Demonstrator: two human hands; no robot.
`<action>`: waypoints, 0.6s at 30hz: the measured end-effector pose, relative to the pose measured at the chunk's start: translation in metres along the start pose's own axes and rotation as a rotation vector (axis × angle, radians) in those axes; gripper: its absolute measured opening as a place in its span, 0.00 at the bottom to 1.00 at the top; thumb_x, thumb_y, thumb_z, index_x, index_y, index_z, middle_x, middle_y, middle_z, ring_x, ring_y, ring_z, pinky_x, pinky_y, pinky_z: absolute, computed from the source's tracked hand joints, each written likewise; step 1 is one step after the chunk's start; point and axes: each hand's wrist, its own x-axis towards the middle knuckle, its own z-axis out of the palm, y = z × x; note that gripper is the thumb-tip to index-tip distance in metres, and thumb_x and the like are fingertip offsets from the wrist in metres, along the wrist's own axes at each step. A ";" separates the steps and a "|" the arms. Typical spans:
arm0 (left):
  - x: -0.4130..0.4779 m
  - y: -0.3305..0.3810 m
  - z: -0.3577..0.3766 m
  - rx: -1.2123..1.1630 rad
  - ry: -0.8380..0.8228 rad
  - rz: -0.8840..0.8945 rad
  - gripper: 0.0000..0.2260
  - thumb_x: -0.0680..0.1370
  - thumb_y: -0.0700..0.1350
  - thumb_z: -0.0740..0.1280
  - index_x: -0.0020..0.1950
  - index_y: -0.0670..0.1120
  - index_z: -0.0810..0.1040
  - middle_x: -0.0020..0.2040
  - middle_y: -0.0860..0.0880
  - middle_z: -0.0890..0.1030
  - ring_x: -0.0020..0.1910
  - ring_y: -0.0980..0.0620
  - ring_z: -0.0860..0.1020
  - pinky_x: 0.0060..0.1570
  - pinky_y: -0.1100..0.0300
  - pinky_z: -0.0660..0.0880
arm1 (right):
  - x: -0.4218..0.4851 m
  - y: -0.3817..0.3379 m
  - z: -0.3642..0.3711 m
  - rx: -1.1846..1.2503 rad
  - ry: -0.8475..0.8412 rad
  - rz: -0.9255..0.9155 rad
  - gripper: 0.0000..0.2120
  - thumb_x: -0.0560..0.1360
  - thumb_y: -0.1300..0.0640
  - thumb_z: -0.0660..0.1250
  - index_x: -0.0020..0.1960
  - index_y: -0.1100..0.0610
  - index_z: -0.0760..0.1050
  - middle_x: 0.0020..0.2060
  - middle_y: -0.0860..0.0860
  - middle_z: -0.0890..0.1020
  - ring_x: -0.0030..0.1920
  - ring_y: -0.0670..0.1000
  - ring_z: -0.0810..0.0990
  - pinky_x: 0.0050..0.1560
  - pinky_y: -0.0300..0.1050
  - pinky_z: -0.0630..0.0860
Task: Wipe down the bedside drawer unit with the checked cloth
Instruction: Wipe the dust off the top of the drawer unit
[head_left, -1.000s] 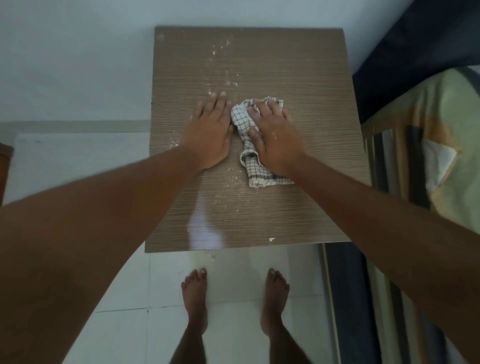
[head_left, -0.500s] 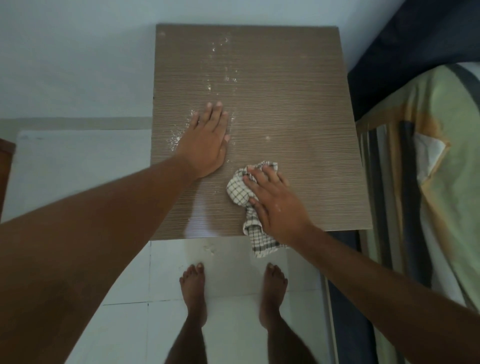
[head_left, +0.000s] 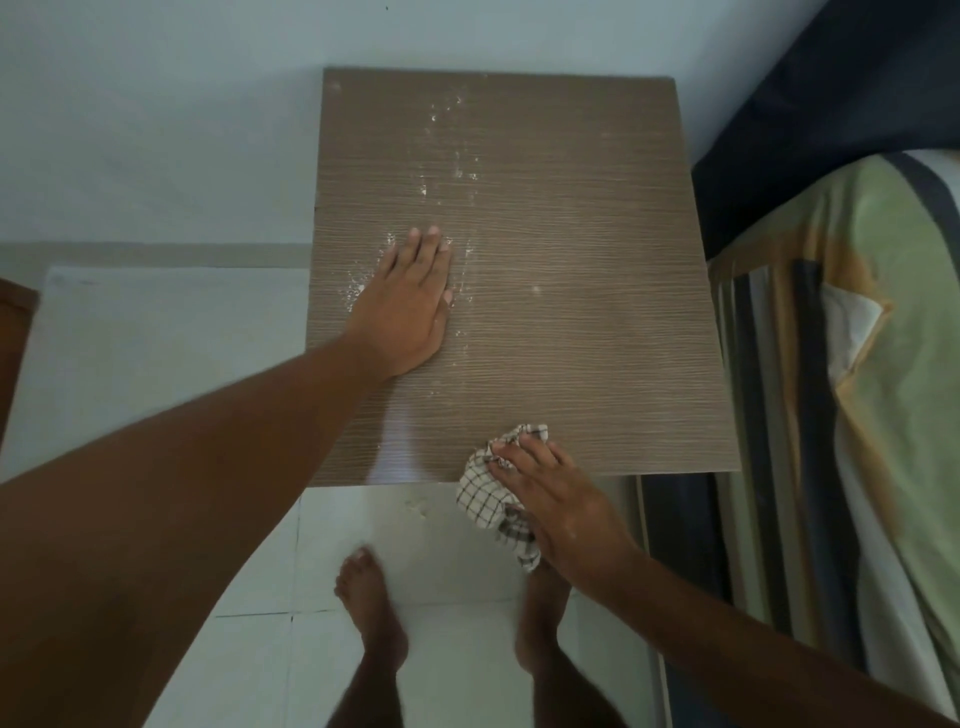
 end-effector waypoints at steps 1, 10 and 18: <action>-0.001 0.000 0.000 -0.007 0.001 -0.001 0.26 0.86 0.49 0.45 0.82 0.40 0.46 0.83 0.40 0.46 0.82 0.43 0.43 0.81 0.47 0.43 | -0.003 -0.006 0.000 0.007 -0.001 -0.010 0.30 0.76 0.65 0.68 0.76 0.54 0.66 0.76 0.51 0.68 0.80 0.51 0.58 0.81 0.47 0.49; 0.007 -0.010 -0.005 -0.060 0.025 -0.011 0.26 0.86 0.49 0.46 0.82 0.39 0.49 0.83 0.40 0.48 0.82 0.42 0.45 0.81 0.47 0.44 | 0.021 -0.045 -0.025 0.377 0.183 0.224 0.21 0.82 0.58 0.56 0.75 0.57 0.67 0.74 0.49 0.68 0.78 0.41 0.59 0.79 0.41 0.58; 0.038 -0.025 -0.022 -0.099 0.044 -0.032 0.26 0.86 0.47 0.49 0.82 0.39 0.49 0.83 0.40 0.47 0.82 0.42 0.44 0.80 0.48 0.42 | 0.131 -0.009 -0.062 0.499 0.414 0.464 0.18 0.84 0.59 0.58 0.73 0.60 0.71 0.67 0.56 0.79 0.68 0.50 0.77 0.70 0.44 0.73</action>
